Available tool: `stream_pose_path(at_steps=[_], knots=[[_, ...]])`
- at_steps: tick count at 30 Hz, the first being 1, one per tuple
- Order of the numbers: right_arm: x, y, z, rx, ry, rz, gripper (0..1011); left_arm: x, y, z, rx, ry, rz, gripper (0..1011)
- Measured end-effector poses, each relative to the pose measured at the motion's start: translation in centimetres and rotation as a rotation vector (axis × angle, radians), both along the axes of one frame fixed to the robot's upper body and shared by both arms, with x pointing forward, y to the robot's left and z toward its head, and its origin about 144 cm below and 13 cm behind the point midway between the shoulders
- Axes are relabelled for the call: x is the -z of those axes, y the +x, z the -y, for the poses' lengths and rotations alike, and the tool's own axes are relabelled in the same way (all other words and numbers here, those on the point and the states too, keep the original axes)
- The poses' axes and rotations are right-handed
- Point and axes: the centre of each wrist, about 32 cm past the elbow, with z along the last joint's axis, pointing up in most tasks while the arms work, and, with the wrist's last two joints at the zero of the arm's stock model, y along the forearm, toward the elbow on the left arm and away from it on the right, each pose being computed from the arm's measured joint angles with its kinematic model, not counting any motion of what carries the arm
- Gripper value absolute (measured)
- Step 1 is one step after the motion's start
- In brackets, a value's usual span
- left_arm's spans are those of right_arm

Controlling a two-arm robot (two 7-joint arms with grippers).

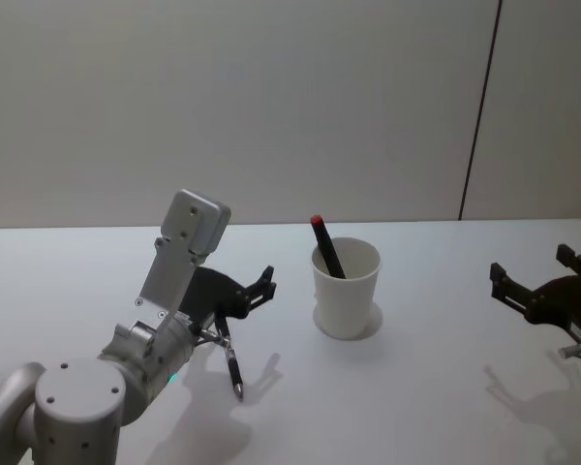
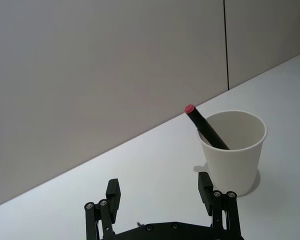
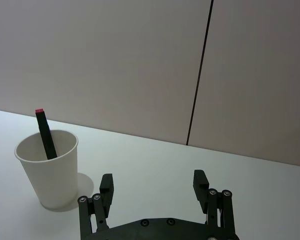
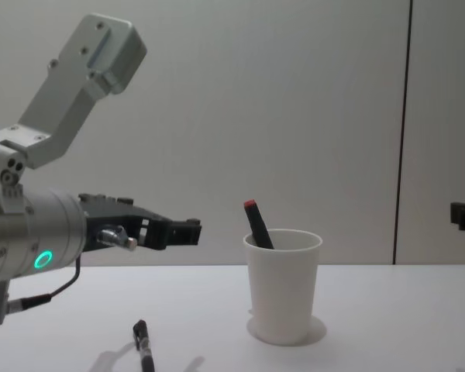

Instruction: Place the pen into the pen holder.

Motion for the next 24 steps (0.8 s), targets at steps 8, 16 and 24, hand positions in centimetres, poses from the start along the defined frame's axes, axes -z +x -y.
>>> stream_pose_path(at_steps=[8,16,24], knots=[[0.0,0.0,0.0,0.0,0.0,0.0,1001,-0.8,0.3,0.0,-0.038,-0.011,-0.103,1003],[0.0,0.0,0.0,0.0,0.0,0.0,1002,-1.6,0.7,0.1,-0.061,-0.007,-0.207,1003],[0.0,0.0,0.0,0.0,0.0,0.0,1002,-2.0,1.1,0.5,-0.089,0.014,-0.295,1003]])
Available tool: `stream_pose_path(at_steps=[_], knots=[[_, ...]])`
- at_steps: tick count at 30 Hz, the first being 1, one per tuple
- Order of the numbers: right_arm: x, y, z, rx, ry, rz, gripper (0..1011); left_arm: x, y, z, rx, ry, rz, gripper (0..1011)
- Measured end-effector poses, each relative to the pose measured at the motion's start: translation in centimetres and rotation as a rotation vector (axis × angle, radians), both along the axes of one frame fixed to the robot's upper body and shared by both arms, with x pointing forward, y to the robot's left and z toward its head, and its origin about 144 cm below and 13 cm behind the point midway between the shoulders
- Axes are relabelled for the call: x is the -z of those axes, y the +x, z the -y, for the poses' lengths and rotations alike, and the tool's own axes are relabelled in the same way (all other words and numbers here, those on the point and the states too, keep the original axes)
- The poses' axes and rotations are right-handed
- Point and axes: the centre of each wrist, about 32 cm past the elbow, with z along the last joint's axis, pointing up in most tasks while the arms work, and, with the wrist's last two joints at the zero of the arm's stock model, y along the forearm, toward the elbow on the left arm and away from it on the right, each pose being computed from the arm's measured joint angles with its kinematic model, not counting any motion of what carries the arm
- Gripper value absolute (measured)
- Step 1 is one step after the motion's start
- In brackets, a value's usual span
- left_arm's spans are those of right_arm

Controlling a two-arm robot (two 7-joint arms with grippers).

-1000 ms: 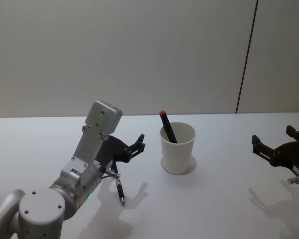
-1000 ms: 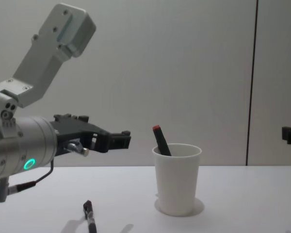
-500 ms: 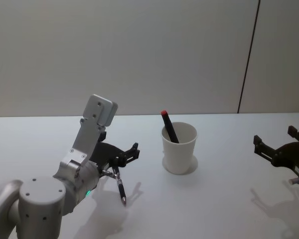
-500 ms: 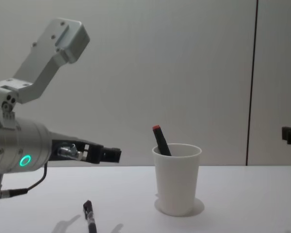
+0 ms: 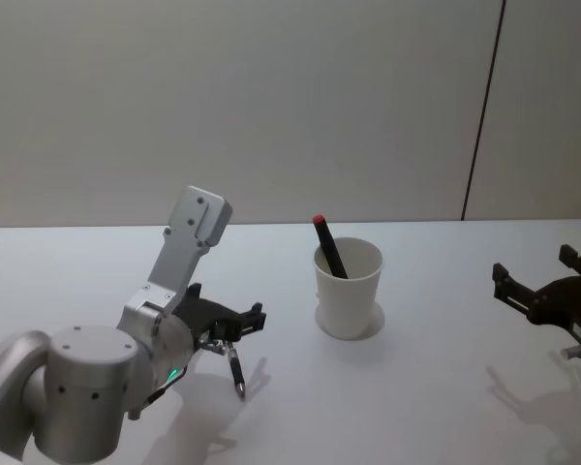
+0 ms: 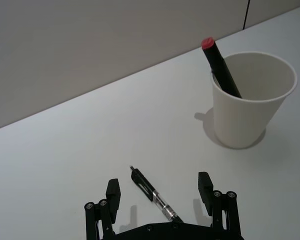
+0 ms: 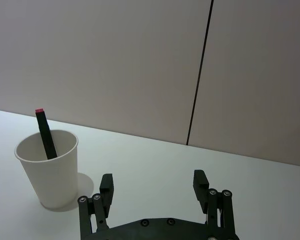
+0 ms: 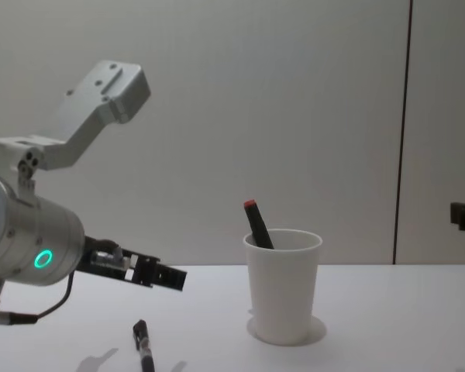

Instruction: Place the pen into the pen holder.

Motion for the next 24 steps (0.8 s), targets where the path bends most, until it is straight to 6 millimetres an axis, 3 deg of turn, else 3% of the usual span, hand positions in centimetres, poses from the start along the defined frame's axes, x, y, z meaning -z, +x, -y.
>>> stream_pose_path(at_steps=[24], knots=[[0.0,0.0,0.0,0.0,0.0,0.0,1002,0.4,1.9,2.6,-0.159,0.139,-0.219,1003]])
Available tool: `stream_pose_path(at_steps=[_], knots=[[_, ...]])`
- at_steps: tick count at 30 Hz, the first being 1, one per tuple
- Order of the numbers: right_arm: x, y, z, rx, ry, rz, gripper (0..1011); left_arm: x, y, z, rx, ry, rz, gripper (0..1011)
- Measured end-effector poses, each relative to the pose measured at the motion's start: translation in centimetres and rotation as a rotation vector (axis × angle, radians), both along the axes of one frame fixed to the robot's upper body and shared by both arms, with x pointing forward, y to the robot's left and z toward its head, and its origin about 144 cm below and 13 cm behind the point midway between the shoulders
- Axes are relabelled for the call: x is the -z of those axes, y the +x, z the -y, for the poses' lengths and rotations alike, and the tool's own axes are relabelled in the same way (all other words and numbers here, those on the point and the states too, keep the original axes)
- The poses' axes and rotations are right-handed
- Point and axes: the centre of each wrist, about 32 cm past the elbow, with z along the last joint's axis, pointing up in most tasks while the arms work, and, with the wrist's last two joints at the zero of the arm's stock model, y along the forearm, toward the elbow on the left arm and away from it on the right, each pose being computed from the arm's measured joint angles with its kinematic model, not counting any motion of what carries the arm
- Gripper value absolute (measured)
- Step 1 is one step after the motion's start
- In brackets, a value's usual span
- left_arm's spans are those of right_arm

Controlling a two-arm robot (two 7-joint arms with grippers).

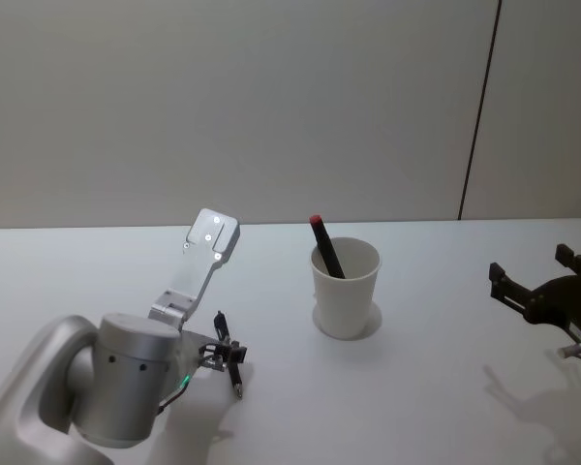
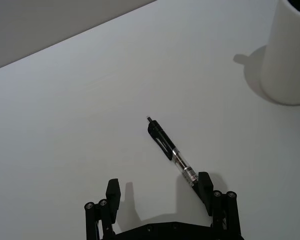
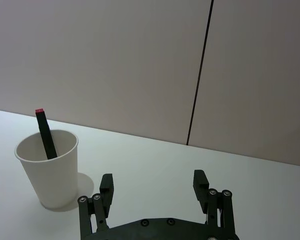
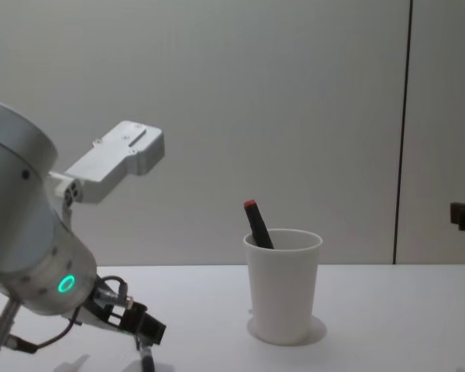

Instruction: Place the pen into the pen holder.

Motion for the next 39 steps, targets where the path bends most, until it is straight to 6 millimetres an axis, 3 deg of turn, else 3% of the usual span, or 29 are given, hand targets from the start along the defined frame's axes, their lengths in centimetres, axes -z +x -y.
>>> stream_pose_path(at_steps=[39], knots=[[0.0,0.0,0.0,0.0,0.0,0.0,1002,1.2,1.6,3.1,-0.071,0.057,-0.049,1003]])
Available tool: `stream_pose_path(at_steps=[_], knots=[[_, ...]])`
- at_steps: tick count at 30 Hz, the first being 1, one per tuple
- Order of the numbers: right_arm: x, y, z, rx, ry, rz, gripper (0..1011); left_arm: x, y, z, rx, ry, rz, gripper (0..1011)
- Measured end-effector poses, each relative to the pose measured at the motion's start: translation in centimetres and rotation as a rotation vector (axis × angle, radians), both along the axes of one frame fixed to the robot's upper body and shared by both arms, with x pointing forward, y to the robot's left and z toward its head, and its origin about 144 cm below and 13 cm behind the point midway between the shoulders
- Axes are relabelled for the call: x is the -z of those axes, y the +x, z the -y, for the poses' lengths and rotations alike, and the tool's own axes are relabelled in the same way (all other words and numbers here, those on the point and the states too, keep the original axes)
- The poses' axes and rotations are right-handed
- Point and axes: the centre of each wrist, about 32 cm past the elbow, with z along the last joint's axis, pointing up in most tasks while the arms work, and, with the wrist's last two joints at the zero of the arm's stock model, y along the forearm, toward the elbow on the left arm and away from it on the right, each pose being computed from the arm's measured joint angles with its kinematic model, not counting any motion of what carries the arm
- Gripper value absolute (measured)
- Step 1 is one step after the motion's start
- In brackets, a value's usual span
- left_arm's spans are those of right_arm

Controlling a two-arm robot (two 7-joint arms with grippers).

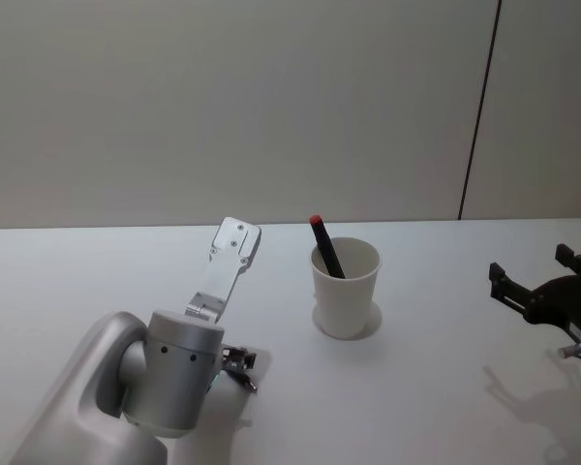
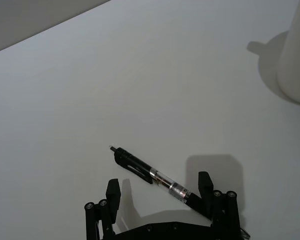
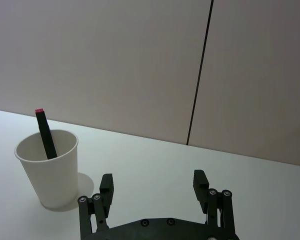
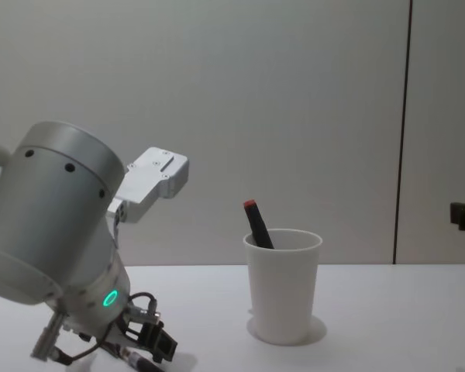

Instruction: Place the pen into the pen holder.

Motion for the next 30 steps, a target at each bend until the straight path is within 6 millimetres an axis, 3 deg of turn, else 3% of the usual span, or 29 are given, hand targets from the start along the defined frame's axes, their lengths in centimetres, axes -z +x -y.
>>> stream_pose_path(at_steps=[30], knots=[[0.0,0.0,0.0,0.0,0.0,0.0,1002,-0.2,-0.5,0.54,-0.029,-0.019,-0.007,1003]])
